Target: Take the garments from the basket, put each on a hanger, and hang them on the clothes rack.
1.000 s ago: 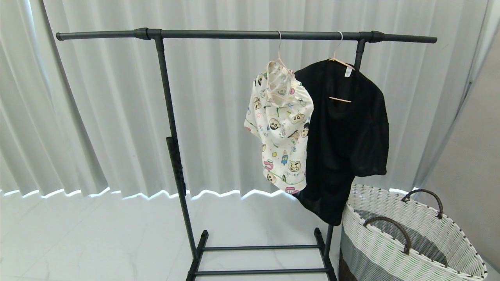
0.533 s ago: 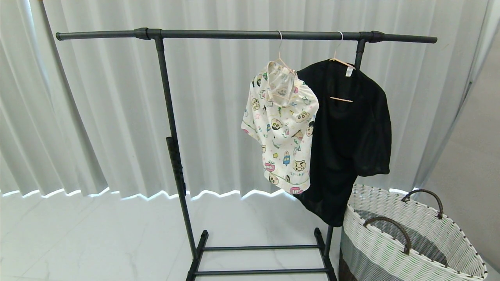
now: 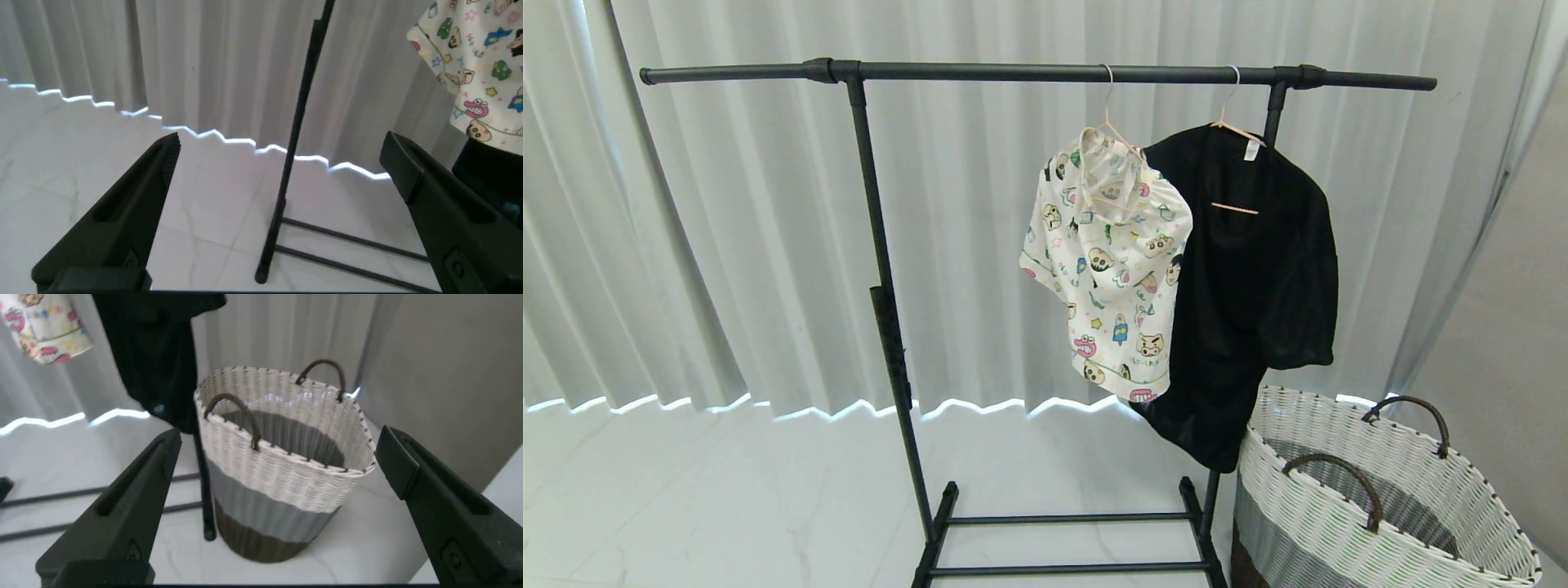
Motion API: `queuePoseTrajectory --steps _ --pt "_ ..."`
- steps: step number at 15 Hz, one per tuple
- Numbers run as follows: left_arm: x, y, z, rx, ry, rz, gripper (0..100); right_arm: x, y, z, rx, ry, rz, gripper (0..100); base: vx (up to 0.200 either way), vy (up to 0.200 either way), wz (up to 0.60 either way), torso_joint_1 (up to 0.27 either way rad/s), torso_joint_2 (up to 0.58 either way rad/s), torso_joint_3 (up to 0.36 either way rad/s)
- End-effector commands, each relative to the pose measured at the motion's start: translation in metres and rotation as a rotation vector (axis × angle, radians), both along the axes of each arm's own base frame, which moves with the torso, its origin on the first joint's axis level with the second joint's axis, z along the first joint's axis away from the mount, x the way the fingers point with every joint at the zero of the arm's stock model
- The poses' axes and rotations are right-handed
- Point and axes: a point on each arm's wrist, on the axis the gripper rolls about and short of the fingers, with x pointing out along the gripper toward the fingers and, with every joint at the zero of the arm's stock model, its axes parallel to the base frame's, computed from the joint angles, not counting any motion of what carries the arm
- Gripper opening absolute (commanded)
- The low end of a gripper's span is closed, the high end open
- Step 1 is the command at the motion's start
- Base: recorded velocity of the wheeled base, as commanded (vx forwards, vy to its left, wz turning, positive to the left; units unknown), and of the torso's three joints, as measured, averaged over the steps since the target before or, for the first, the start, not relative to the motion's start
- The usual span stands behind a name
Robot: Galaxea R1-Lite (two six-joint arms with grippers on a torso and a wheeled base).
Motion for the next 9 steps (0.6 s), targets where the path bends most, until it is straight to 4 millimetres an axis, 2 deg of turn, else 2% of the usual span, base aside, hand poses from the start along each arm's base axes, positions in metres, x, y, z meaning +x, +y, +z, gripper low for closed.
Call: queuePoseTrajectory --steps 1,9 --pt "-0.0003 0.0008 0.0002 0.001 0.0 0.036 100 0.0001 -0.0001 0.0 -0.001 0.002 0.005 100 0.0 0.0 0.0 0.0 0.0 0.0" --pt "-0.0001 0.0003 -0.0001 0.036 0.009 0.014 100 0.0002 -0.0005 -0.0003 -0.026 0.009 0.041 100 0.0 0.0 0.0 0.0 0.0 0.0"
